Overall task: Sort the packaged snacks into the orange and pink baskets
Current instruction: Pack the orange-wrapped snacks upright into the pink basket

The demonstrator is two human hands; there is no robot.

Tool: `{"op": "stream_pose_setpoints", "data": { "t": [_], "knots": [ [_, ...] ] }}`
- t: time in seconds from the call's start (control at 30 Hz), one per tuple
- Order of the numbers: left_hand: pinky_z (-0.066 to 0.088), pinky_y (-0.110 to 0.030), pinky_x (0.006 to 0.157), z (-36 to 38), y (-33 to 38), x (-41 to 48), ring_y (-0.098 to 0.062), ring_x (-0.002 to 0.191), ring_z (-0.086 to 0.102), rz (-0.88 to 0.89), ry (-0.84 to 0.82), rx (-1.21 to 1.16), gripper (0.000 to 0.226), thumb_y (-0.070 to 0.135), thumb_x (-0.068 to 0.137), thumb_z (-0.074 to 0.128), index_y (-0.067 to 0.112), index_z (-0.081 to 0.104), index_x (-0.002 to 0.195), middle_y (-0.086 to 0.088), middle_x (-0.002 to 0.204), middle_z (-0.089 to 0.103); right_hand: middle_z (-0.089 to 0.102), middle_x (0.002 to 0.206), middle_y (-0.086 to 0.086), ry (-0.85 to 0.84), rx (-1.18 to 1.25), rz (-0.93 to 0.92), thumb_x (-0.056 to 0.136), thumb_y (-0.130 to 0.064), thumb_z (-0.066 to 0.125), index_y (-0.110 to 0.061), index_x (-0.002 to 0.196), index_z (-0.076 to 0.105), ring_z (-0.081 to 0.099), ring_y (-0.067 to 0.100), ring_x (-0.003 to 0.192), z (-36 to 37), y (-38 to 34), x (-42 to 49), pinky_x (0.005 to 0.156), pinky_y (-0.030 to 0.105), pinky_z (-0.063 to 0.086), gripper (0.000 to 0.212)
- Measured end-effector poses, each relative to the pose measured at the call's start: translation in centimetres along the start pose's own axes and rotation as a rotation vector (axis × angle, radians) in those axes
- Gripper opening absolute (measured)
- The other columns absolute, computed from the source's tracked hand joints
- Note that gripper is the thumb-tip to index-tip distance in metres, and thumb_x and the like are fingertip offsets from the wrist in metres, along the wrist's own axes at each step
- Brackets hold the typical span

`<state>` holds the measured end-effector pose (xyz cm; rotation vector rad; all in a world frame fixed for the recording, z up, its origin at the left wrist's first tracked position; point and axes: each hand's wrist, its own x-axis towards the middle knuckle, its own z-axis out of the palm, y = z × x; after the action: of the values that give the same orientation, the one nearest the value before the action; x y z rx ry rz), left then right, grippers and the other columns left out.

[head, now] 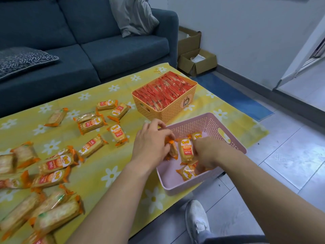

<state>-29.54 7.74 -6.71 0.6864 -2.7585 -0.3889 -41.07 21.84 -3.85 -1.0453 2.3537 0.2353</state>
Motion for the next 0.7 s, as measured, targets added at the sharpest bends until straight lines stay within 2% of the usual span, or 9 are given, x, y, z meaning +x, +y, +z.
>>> {"op": "stream_pose_setpoints", "data": {
  "t": [0.1,0.13,0.2,0.3,0.37,0.5,0.6,0.7],
  "knots": [
    [0.042,-0.036,0.093,-0.2,-0.1,0.0,-0.018,0.114,0.044,-0.006,-0.013,-0.018,0.019,0.031,0.081,0.073,0.041,0.072,0.098,0.014,0.124,0.049,0.068,0.103,0.004,0.019,0.124,-0.084,0.074,-0.019,0.085,-0.016,0.105,0.067,0.065,0.026,0.095,-1.2,0.9,-0.3,0.085,0.039,0.057,0.036],
    [0.042,-0.035,0.094,-0.2,-0.2,-0.1,-0.018,0.114,0.044,-0.007,-0.015,-0.023,0.019,0.032,0.082,0.073,0.041,0.072,0.098,0.014,0.124,0.049,0.067,0.099,0.001,0.097,0.156,-0.114,0.074,-0.013,0.080,-0.019,0.099,0.068,0.063,0.025,0.093,-1.5,1.1,-0.3,0.081,0.036,0.056,0.028],
    [0.041,-0.035,0.095,-0.4,-0.2,-0.1,-0.018,0.115,0.043,-0.005,-0.021,-0.031,0.018,0.034,0.082,0.074,0.040,0.072,0.100,0.013,0.124,0.049,0.058,0.101,-0.001,0.329,0.146,-0.155,0.077,-0.009,0.068,-0.028,0.093,0.066,0.057,0.022,0.096,-1.8,1.3,0.0,0.078,0.031,0.050,0.025],
    [0.040,-0.034,0.096,-0.5,0.0,-0.1,-0.018,0.116,0.042,-0.004,-0.030,-0.022,0.020,0.035,0.083,0.074,0.040,0.072,0.102,0.014,0.126,0.048,0.047,0.117,0.002,0.549,0.094,-0.191,0.083,-0.009,0.059,-0.031,0.105,0.063,0.055,0.028,0.102,-1.5,1.1,0.8,0.085,0.038,0.052,0.031],
    [0.040,-0.034,0.096,-0.6,0.0,-0.2,-0.018,0.117,0.041,-0.004,-0.044,-0.018,0.021,0.037,0.084,0.074,0.041,0.072,0.104,0.014,0.127,0.047,0.049,0.122,0.002,0.591,0.084,-0.198,0.086,-0.008,0.057,-0.031,0.108,0.058,0.061,0.030,0.095,-1.0,0.8,1.4,0.076,0.042,0.056,0.033],
    [0.039,-0.034,0.096,-0.6,0.0,-0.2,-0.017,0.117,0.041,-0.004,-0.048,-0.033,0.021,0.040,0.084,0.071,0.042,0.072,0.105,0.015,0.127,0.047,0.048,0.119,-0.003,0.719,0.022,-0.215,0.087,-0.007,0.060,-0.033,0.101,0.058,0.058,0.026,0.078,-0.5,0.3,1.8,0.055,0.037,0.051,0.030],
    [0.040,-0.036,0.098,-0.5,0.0,-0.2,-0.018,0.118,0.042,-0.012,-0.049,-0.040,0.023,0.040,0.082,0.069,0.040,0.073,0.105,0.014,0.127,0.048,0.046,0.122,0.001,0.763,0.075,-0.309,0.085,-0.003,0.061,-0.025,0.097,0.065,0.057,0.027,0.080,0.0,-0.5,2.0,0.058,0.034,0.043,0.025],
    [0.041,-0.037,0.097,-0.5,0.0,-0.2,-0.019,0.114,0.043,-0.013,-0.013,-0.057,0.026,0.040,0.079,0.068,0.039,0.072,0.105,0.014,0.124,0.051,0.043,0.122,0.005,0.716,0.206,-0.408,0.083,-0.005,0.058,-0.019,0.097,0.068,0.061,0.032,0.083,0.9,-1.3,2.9,0.065,0.035,0.043,0.023]
  ]
}}
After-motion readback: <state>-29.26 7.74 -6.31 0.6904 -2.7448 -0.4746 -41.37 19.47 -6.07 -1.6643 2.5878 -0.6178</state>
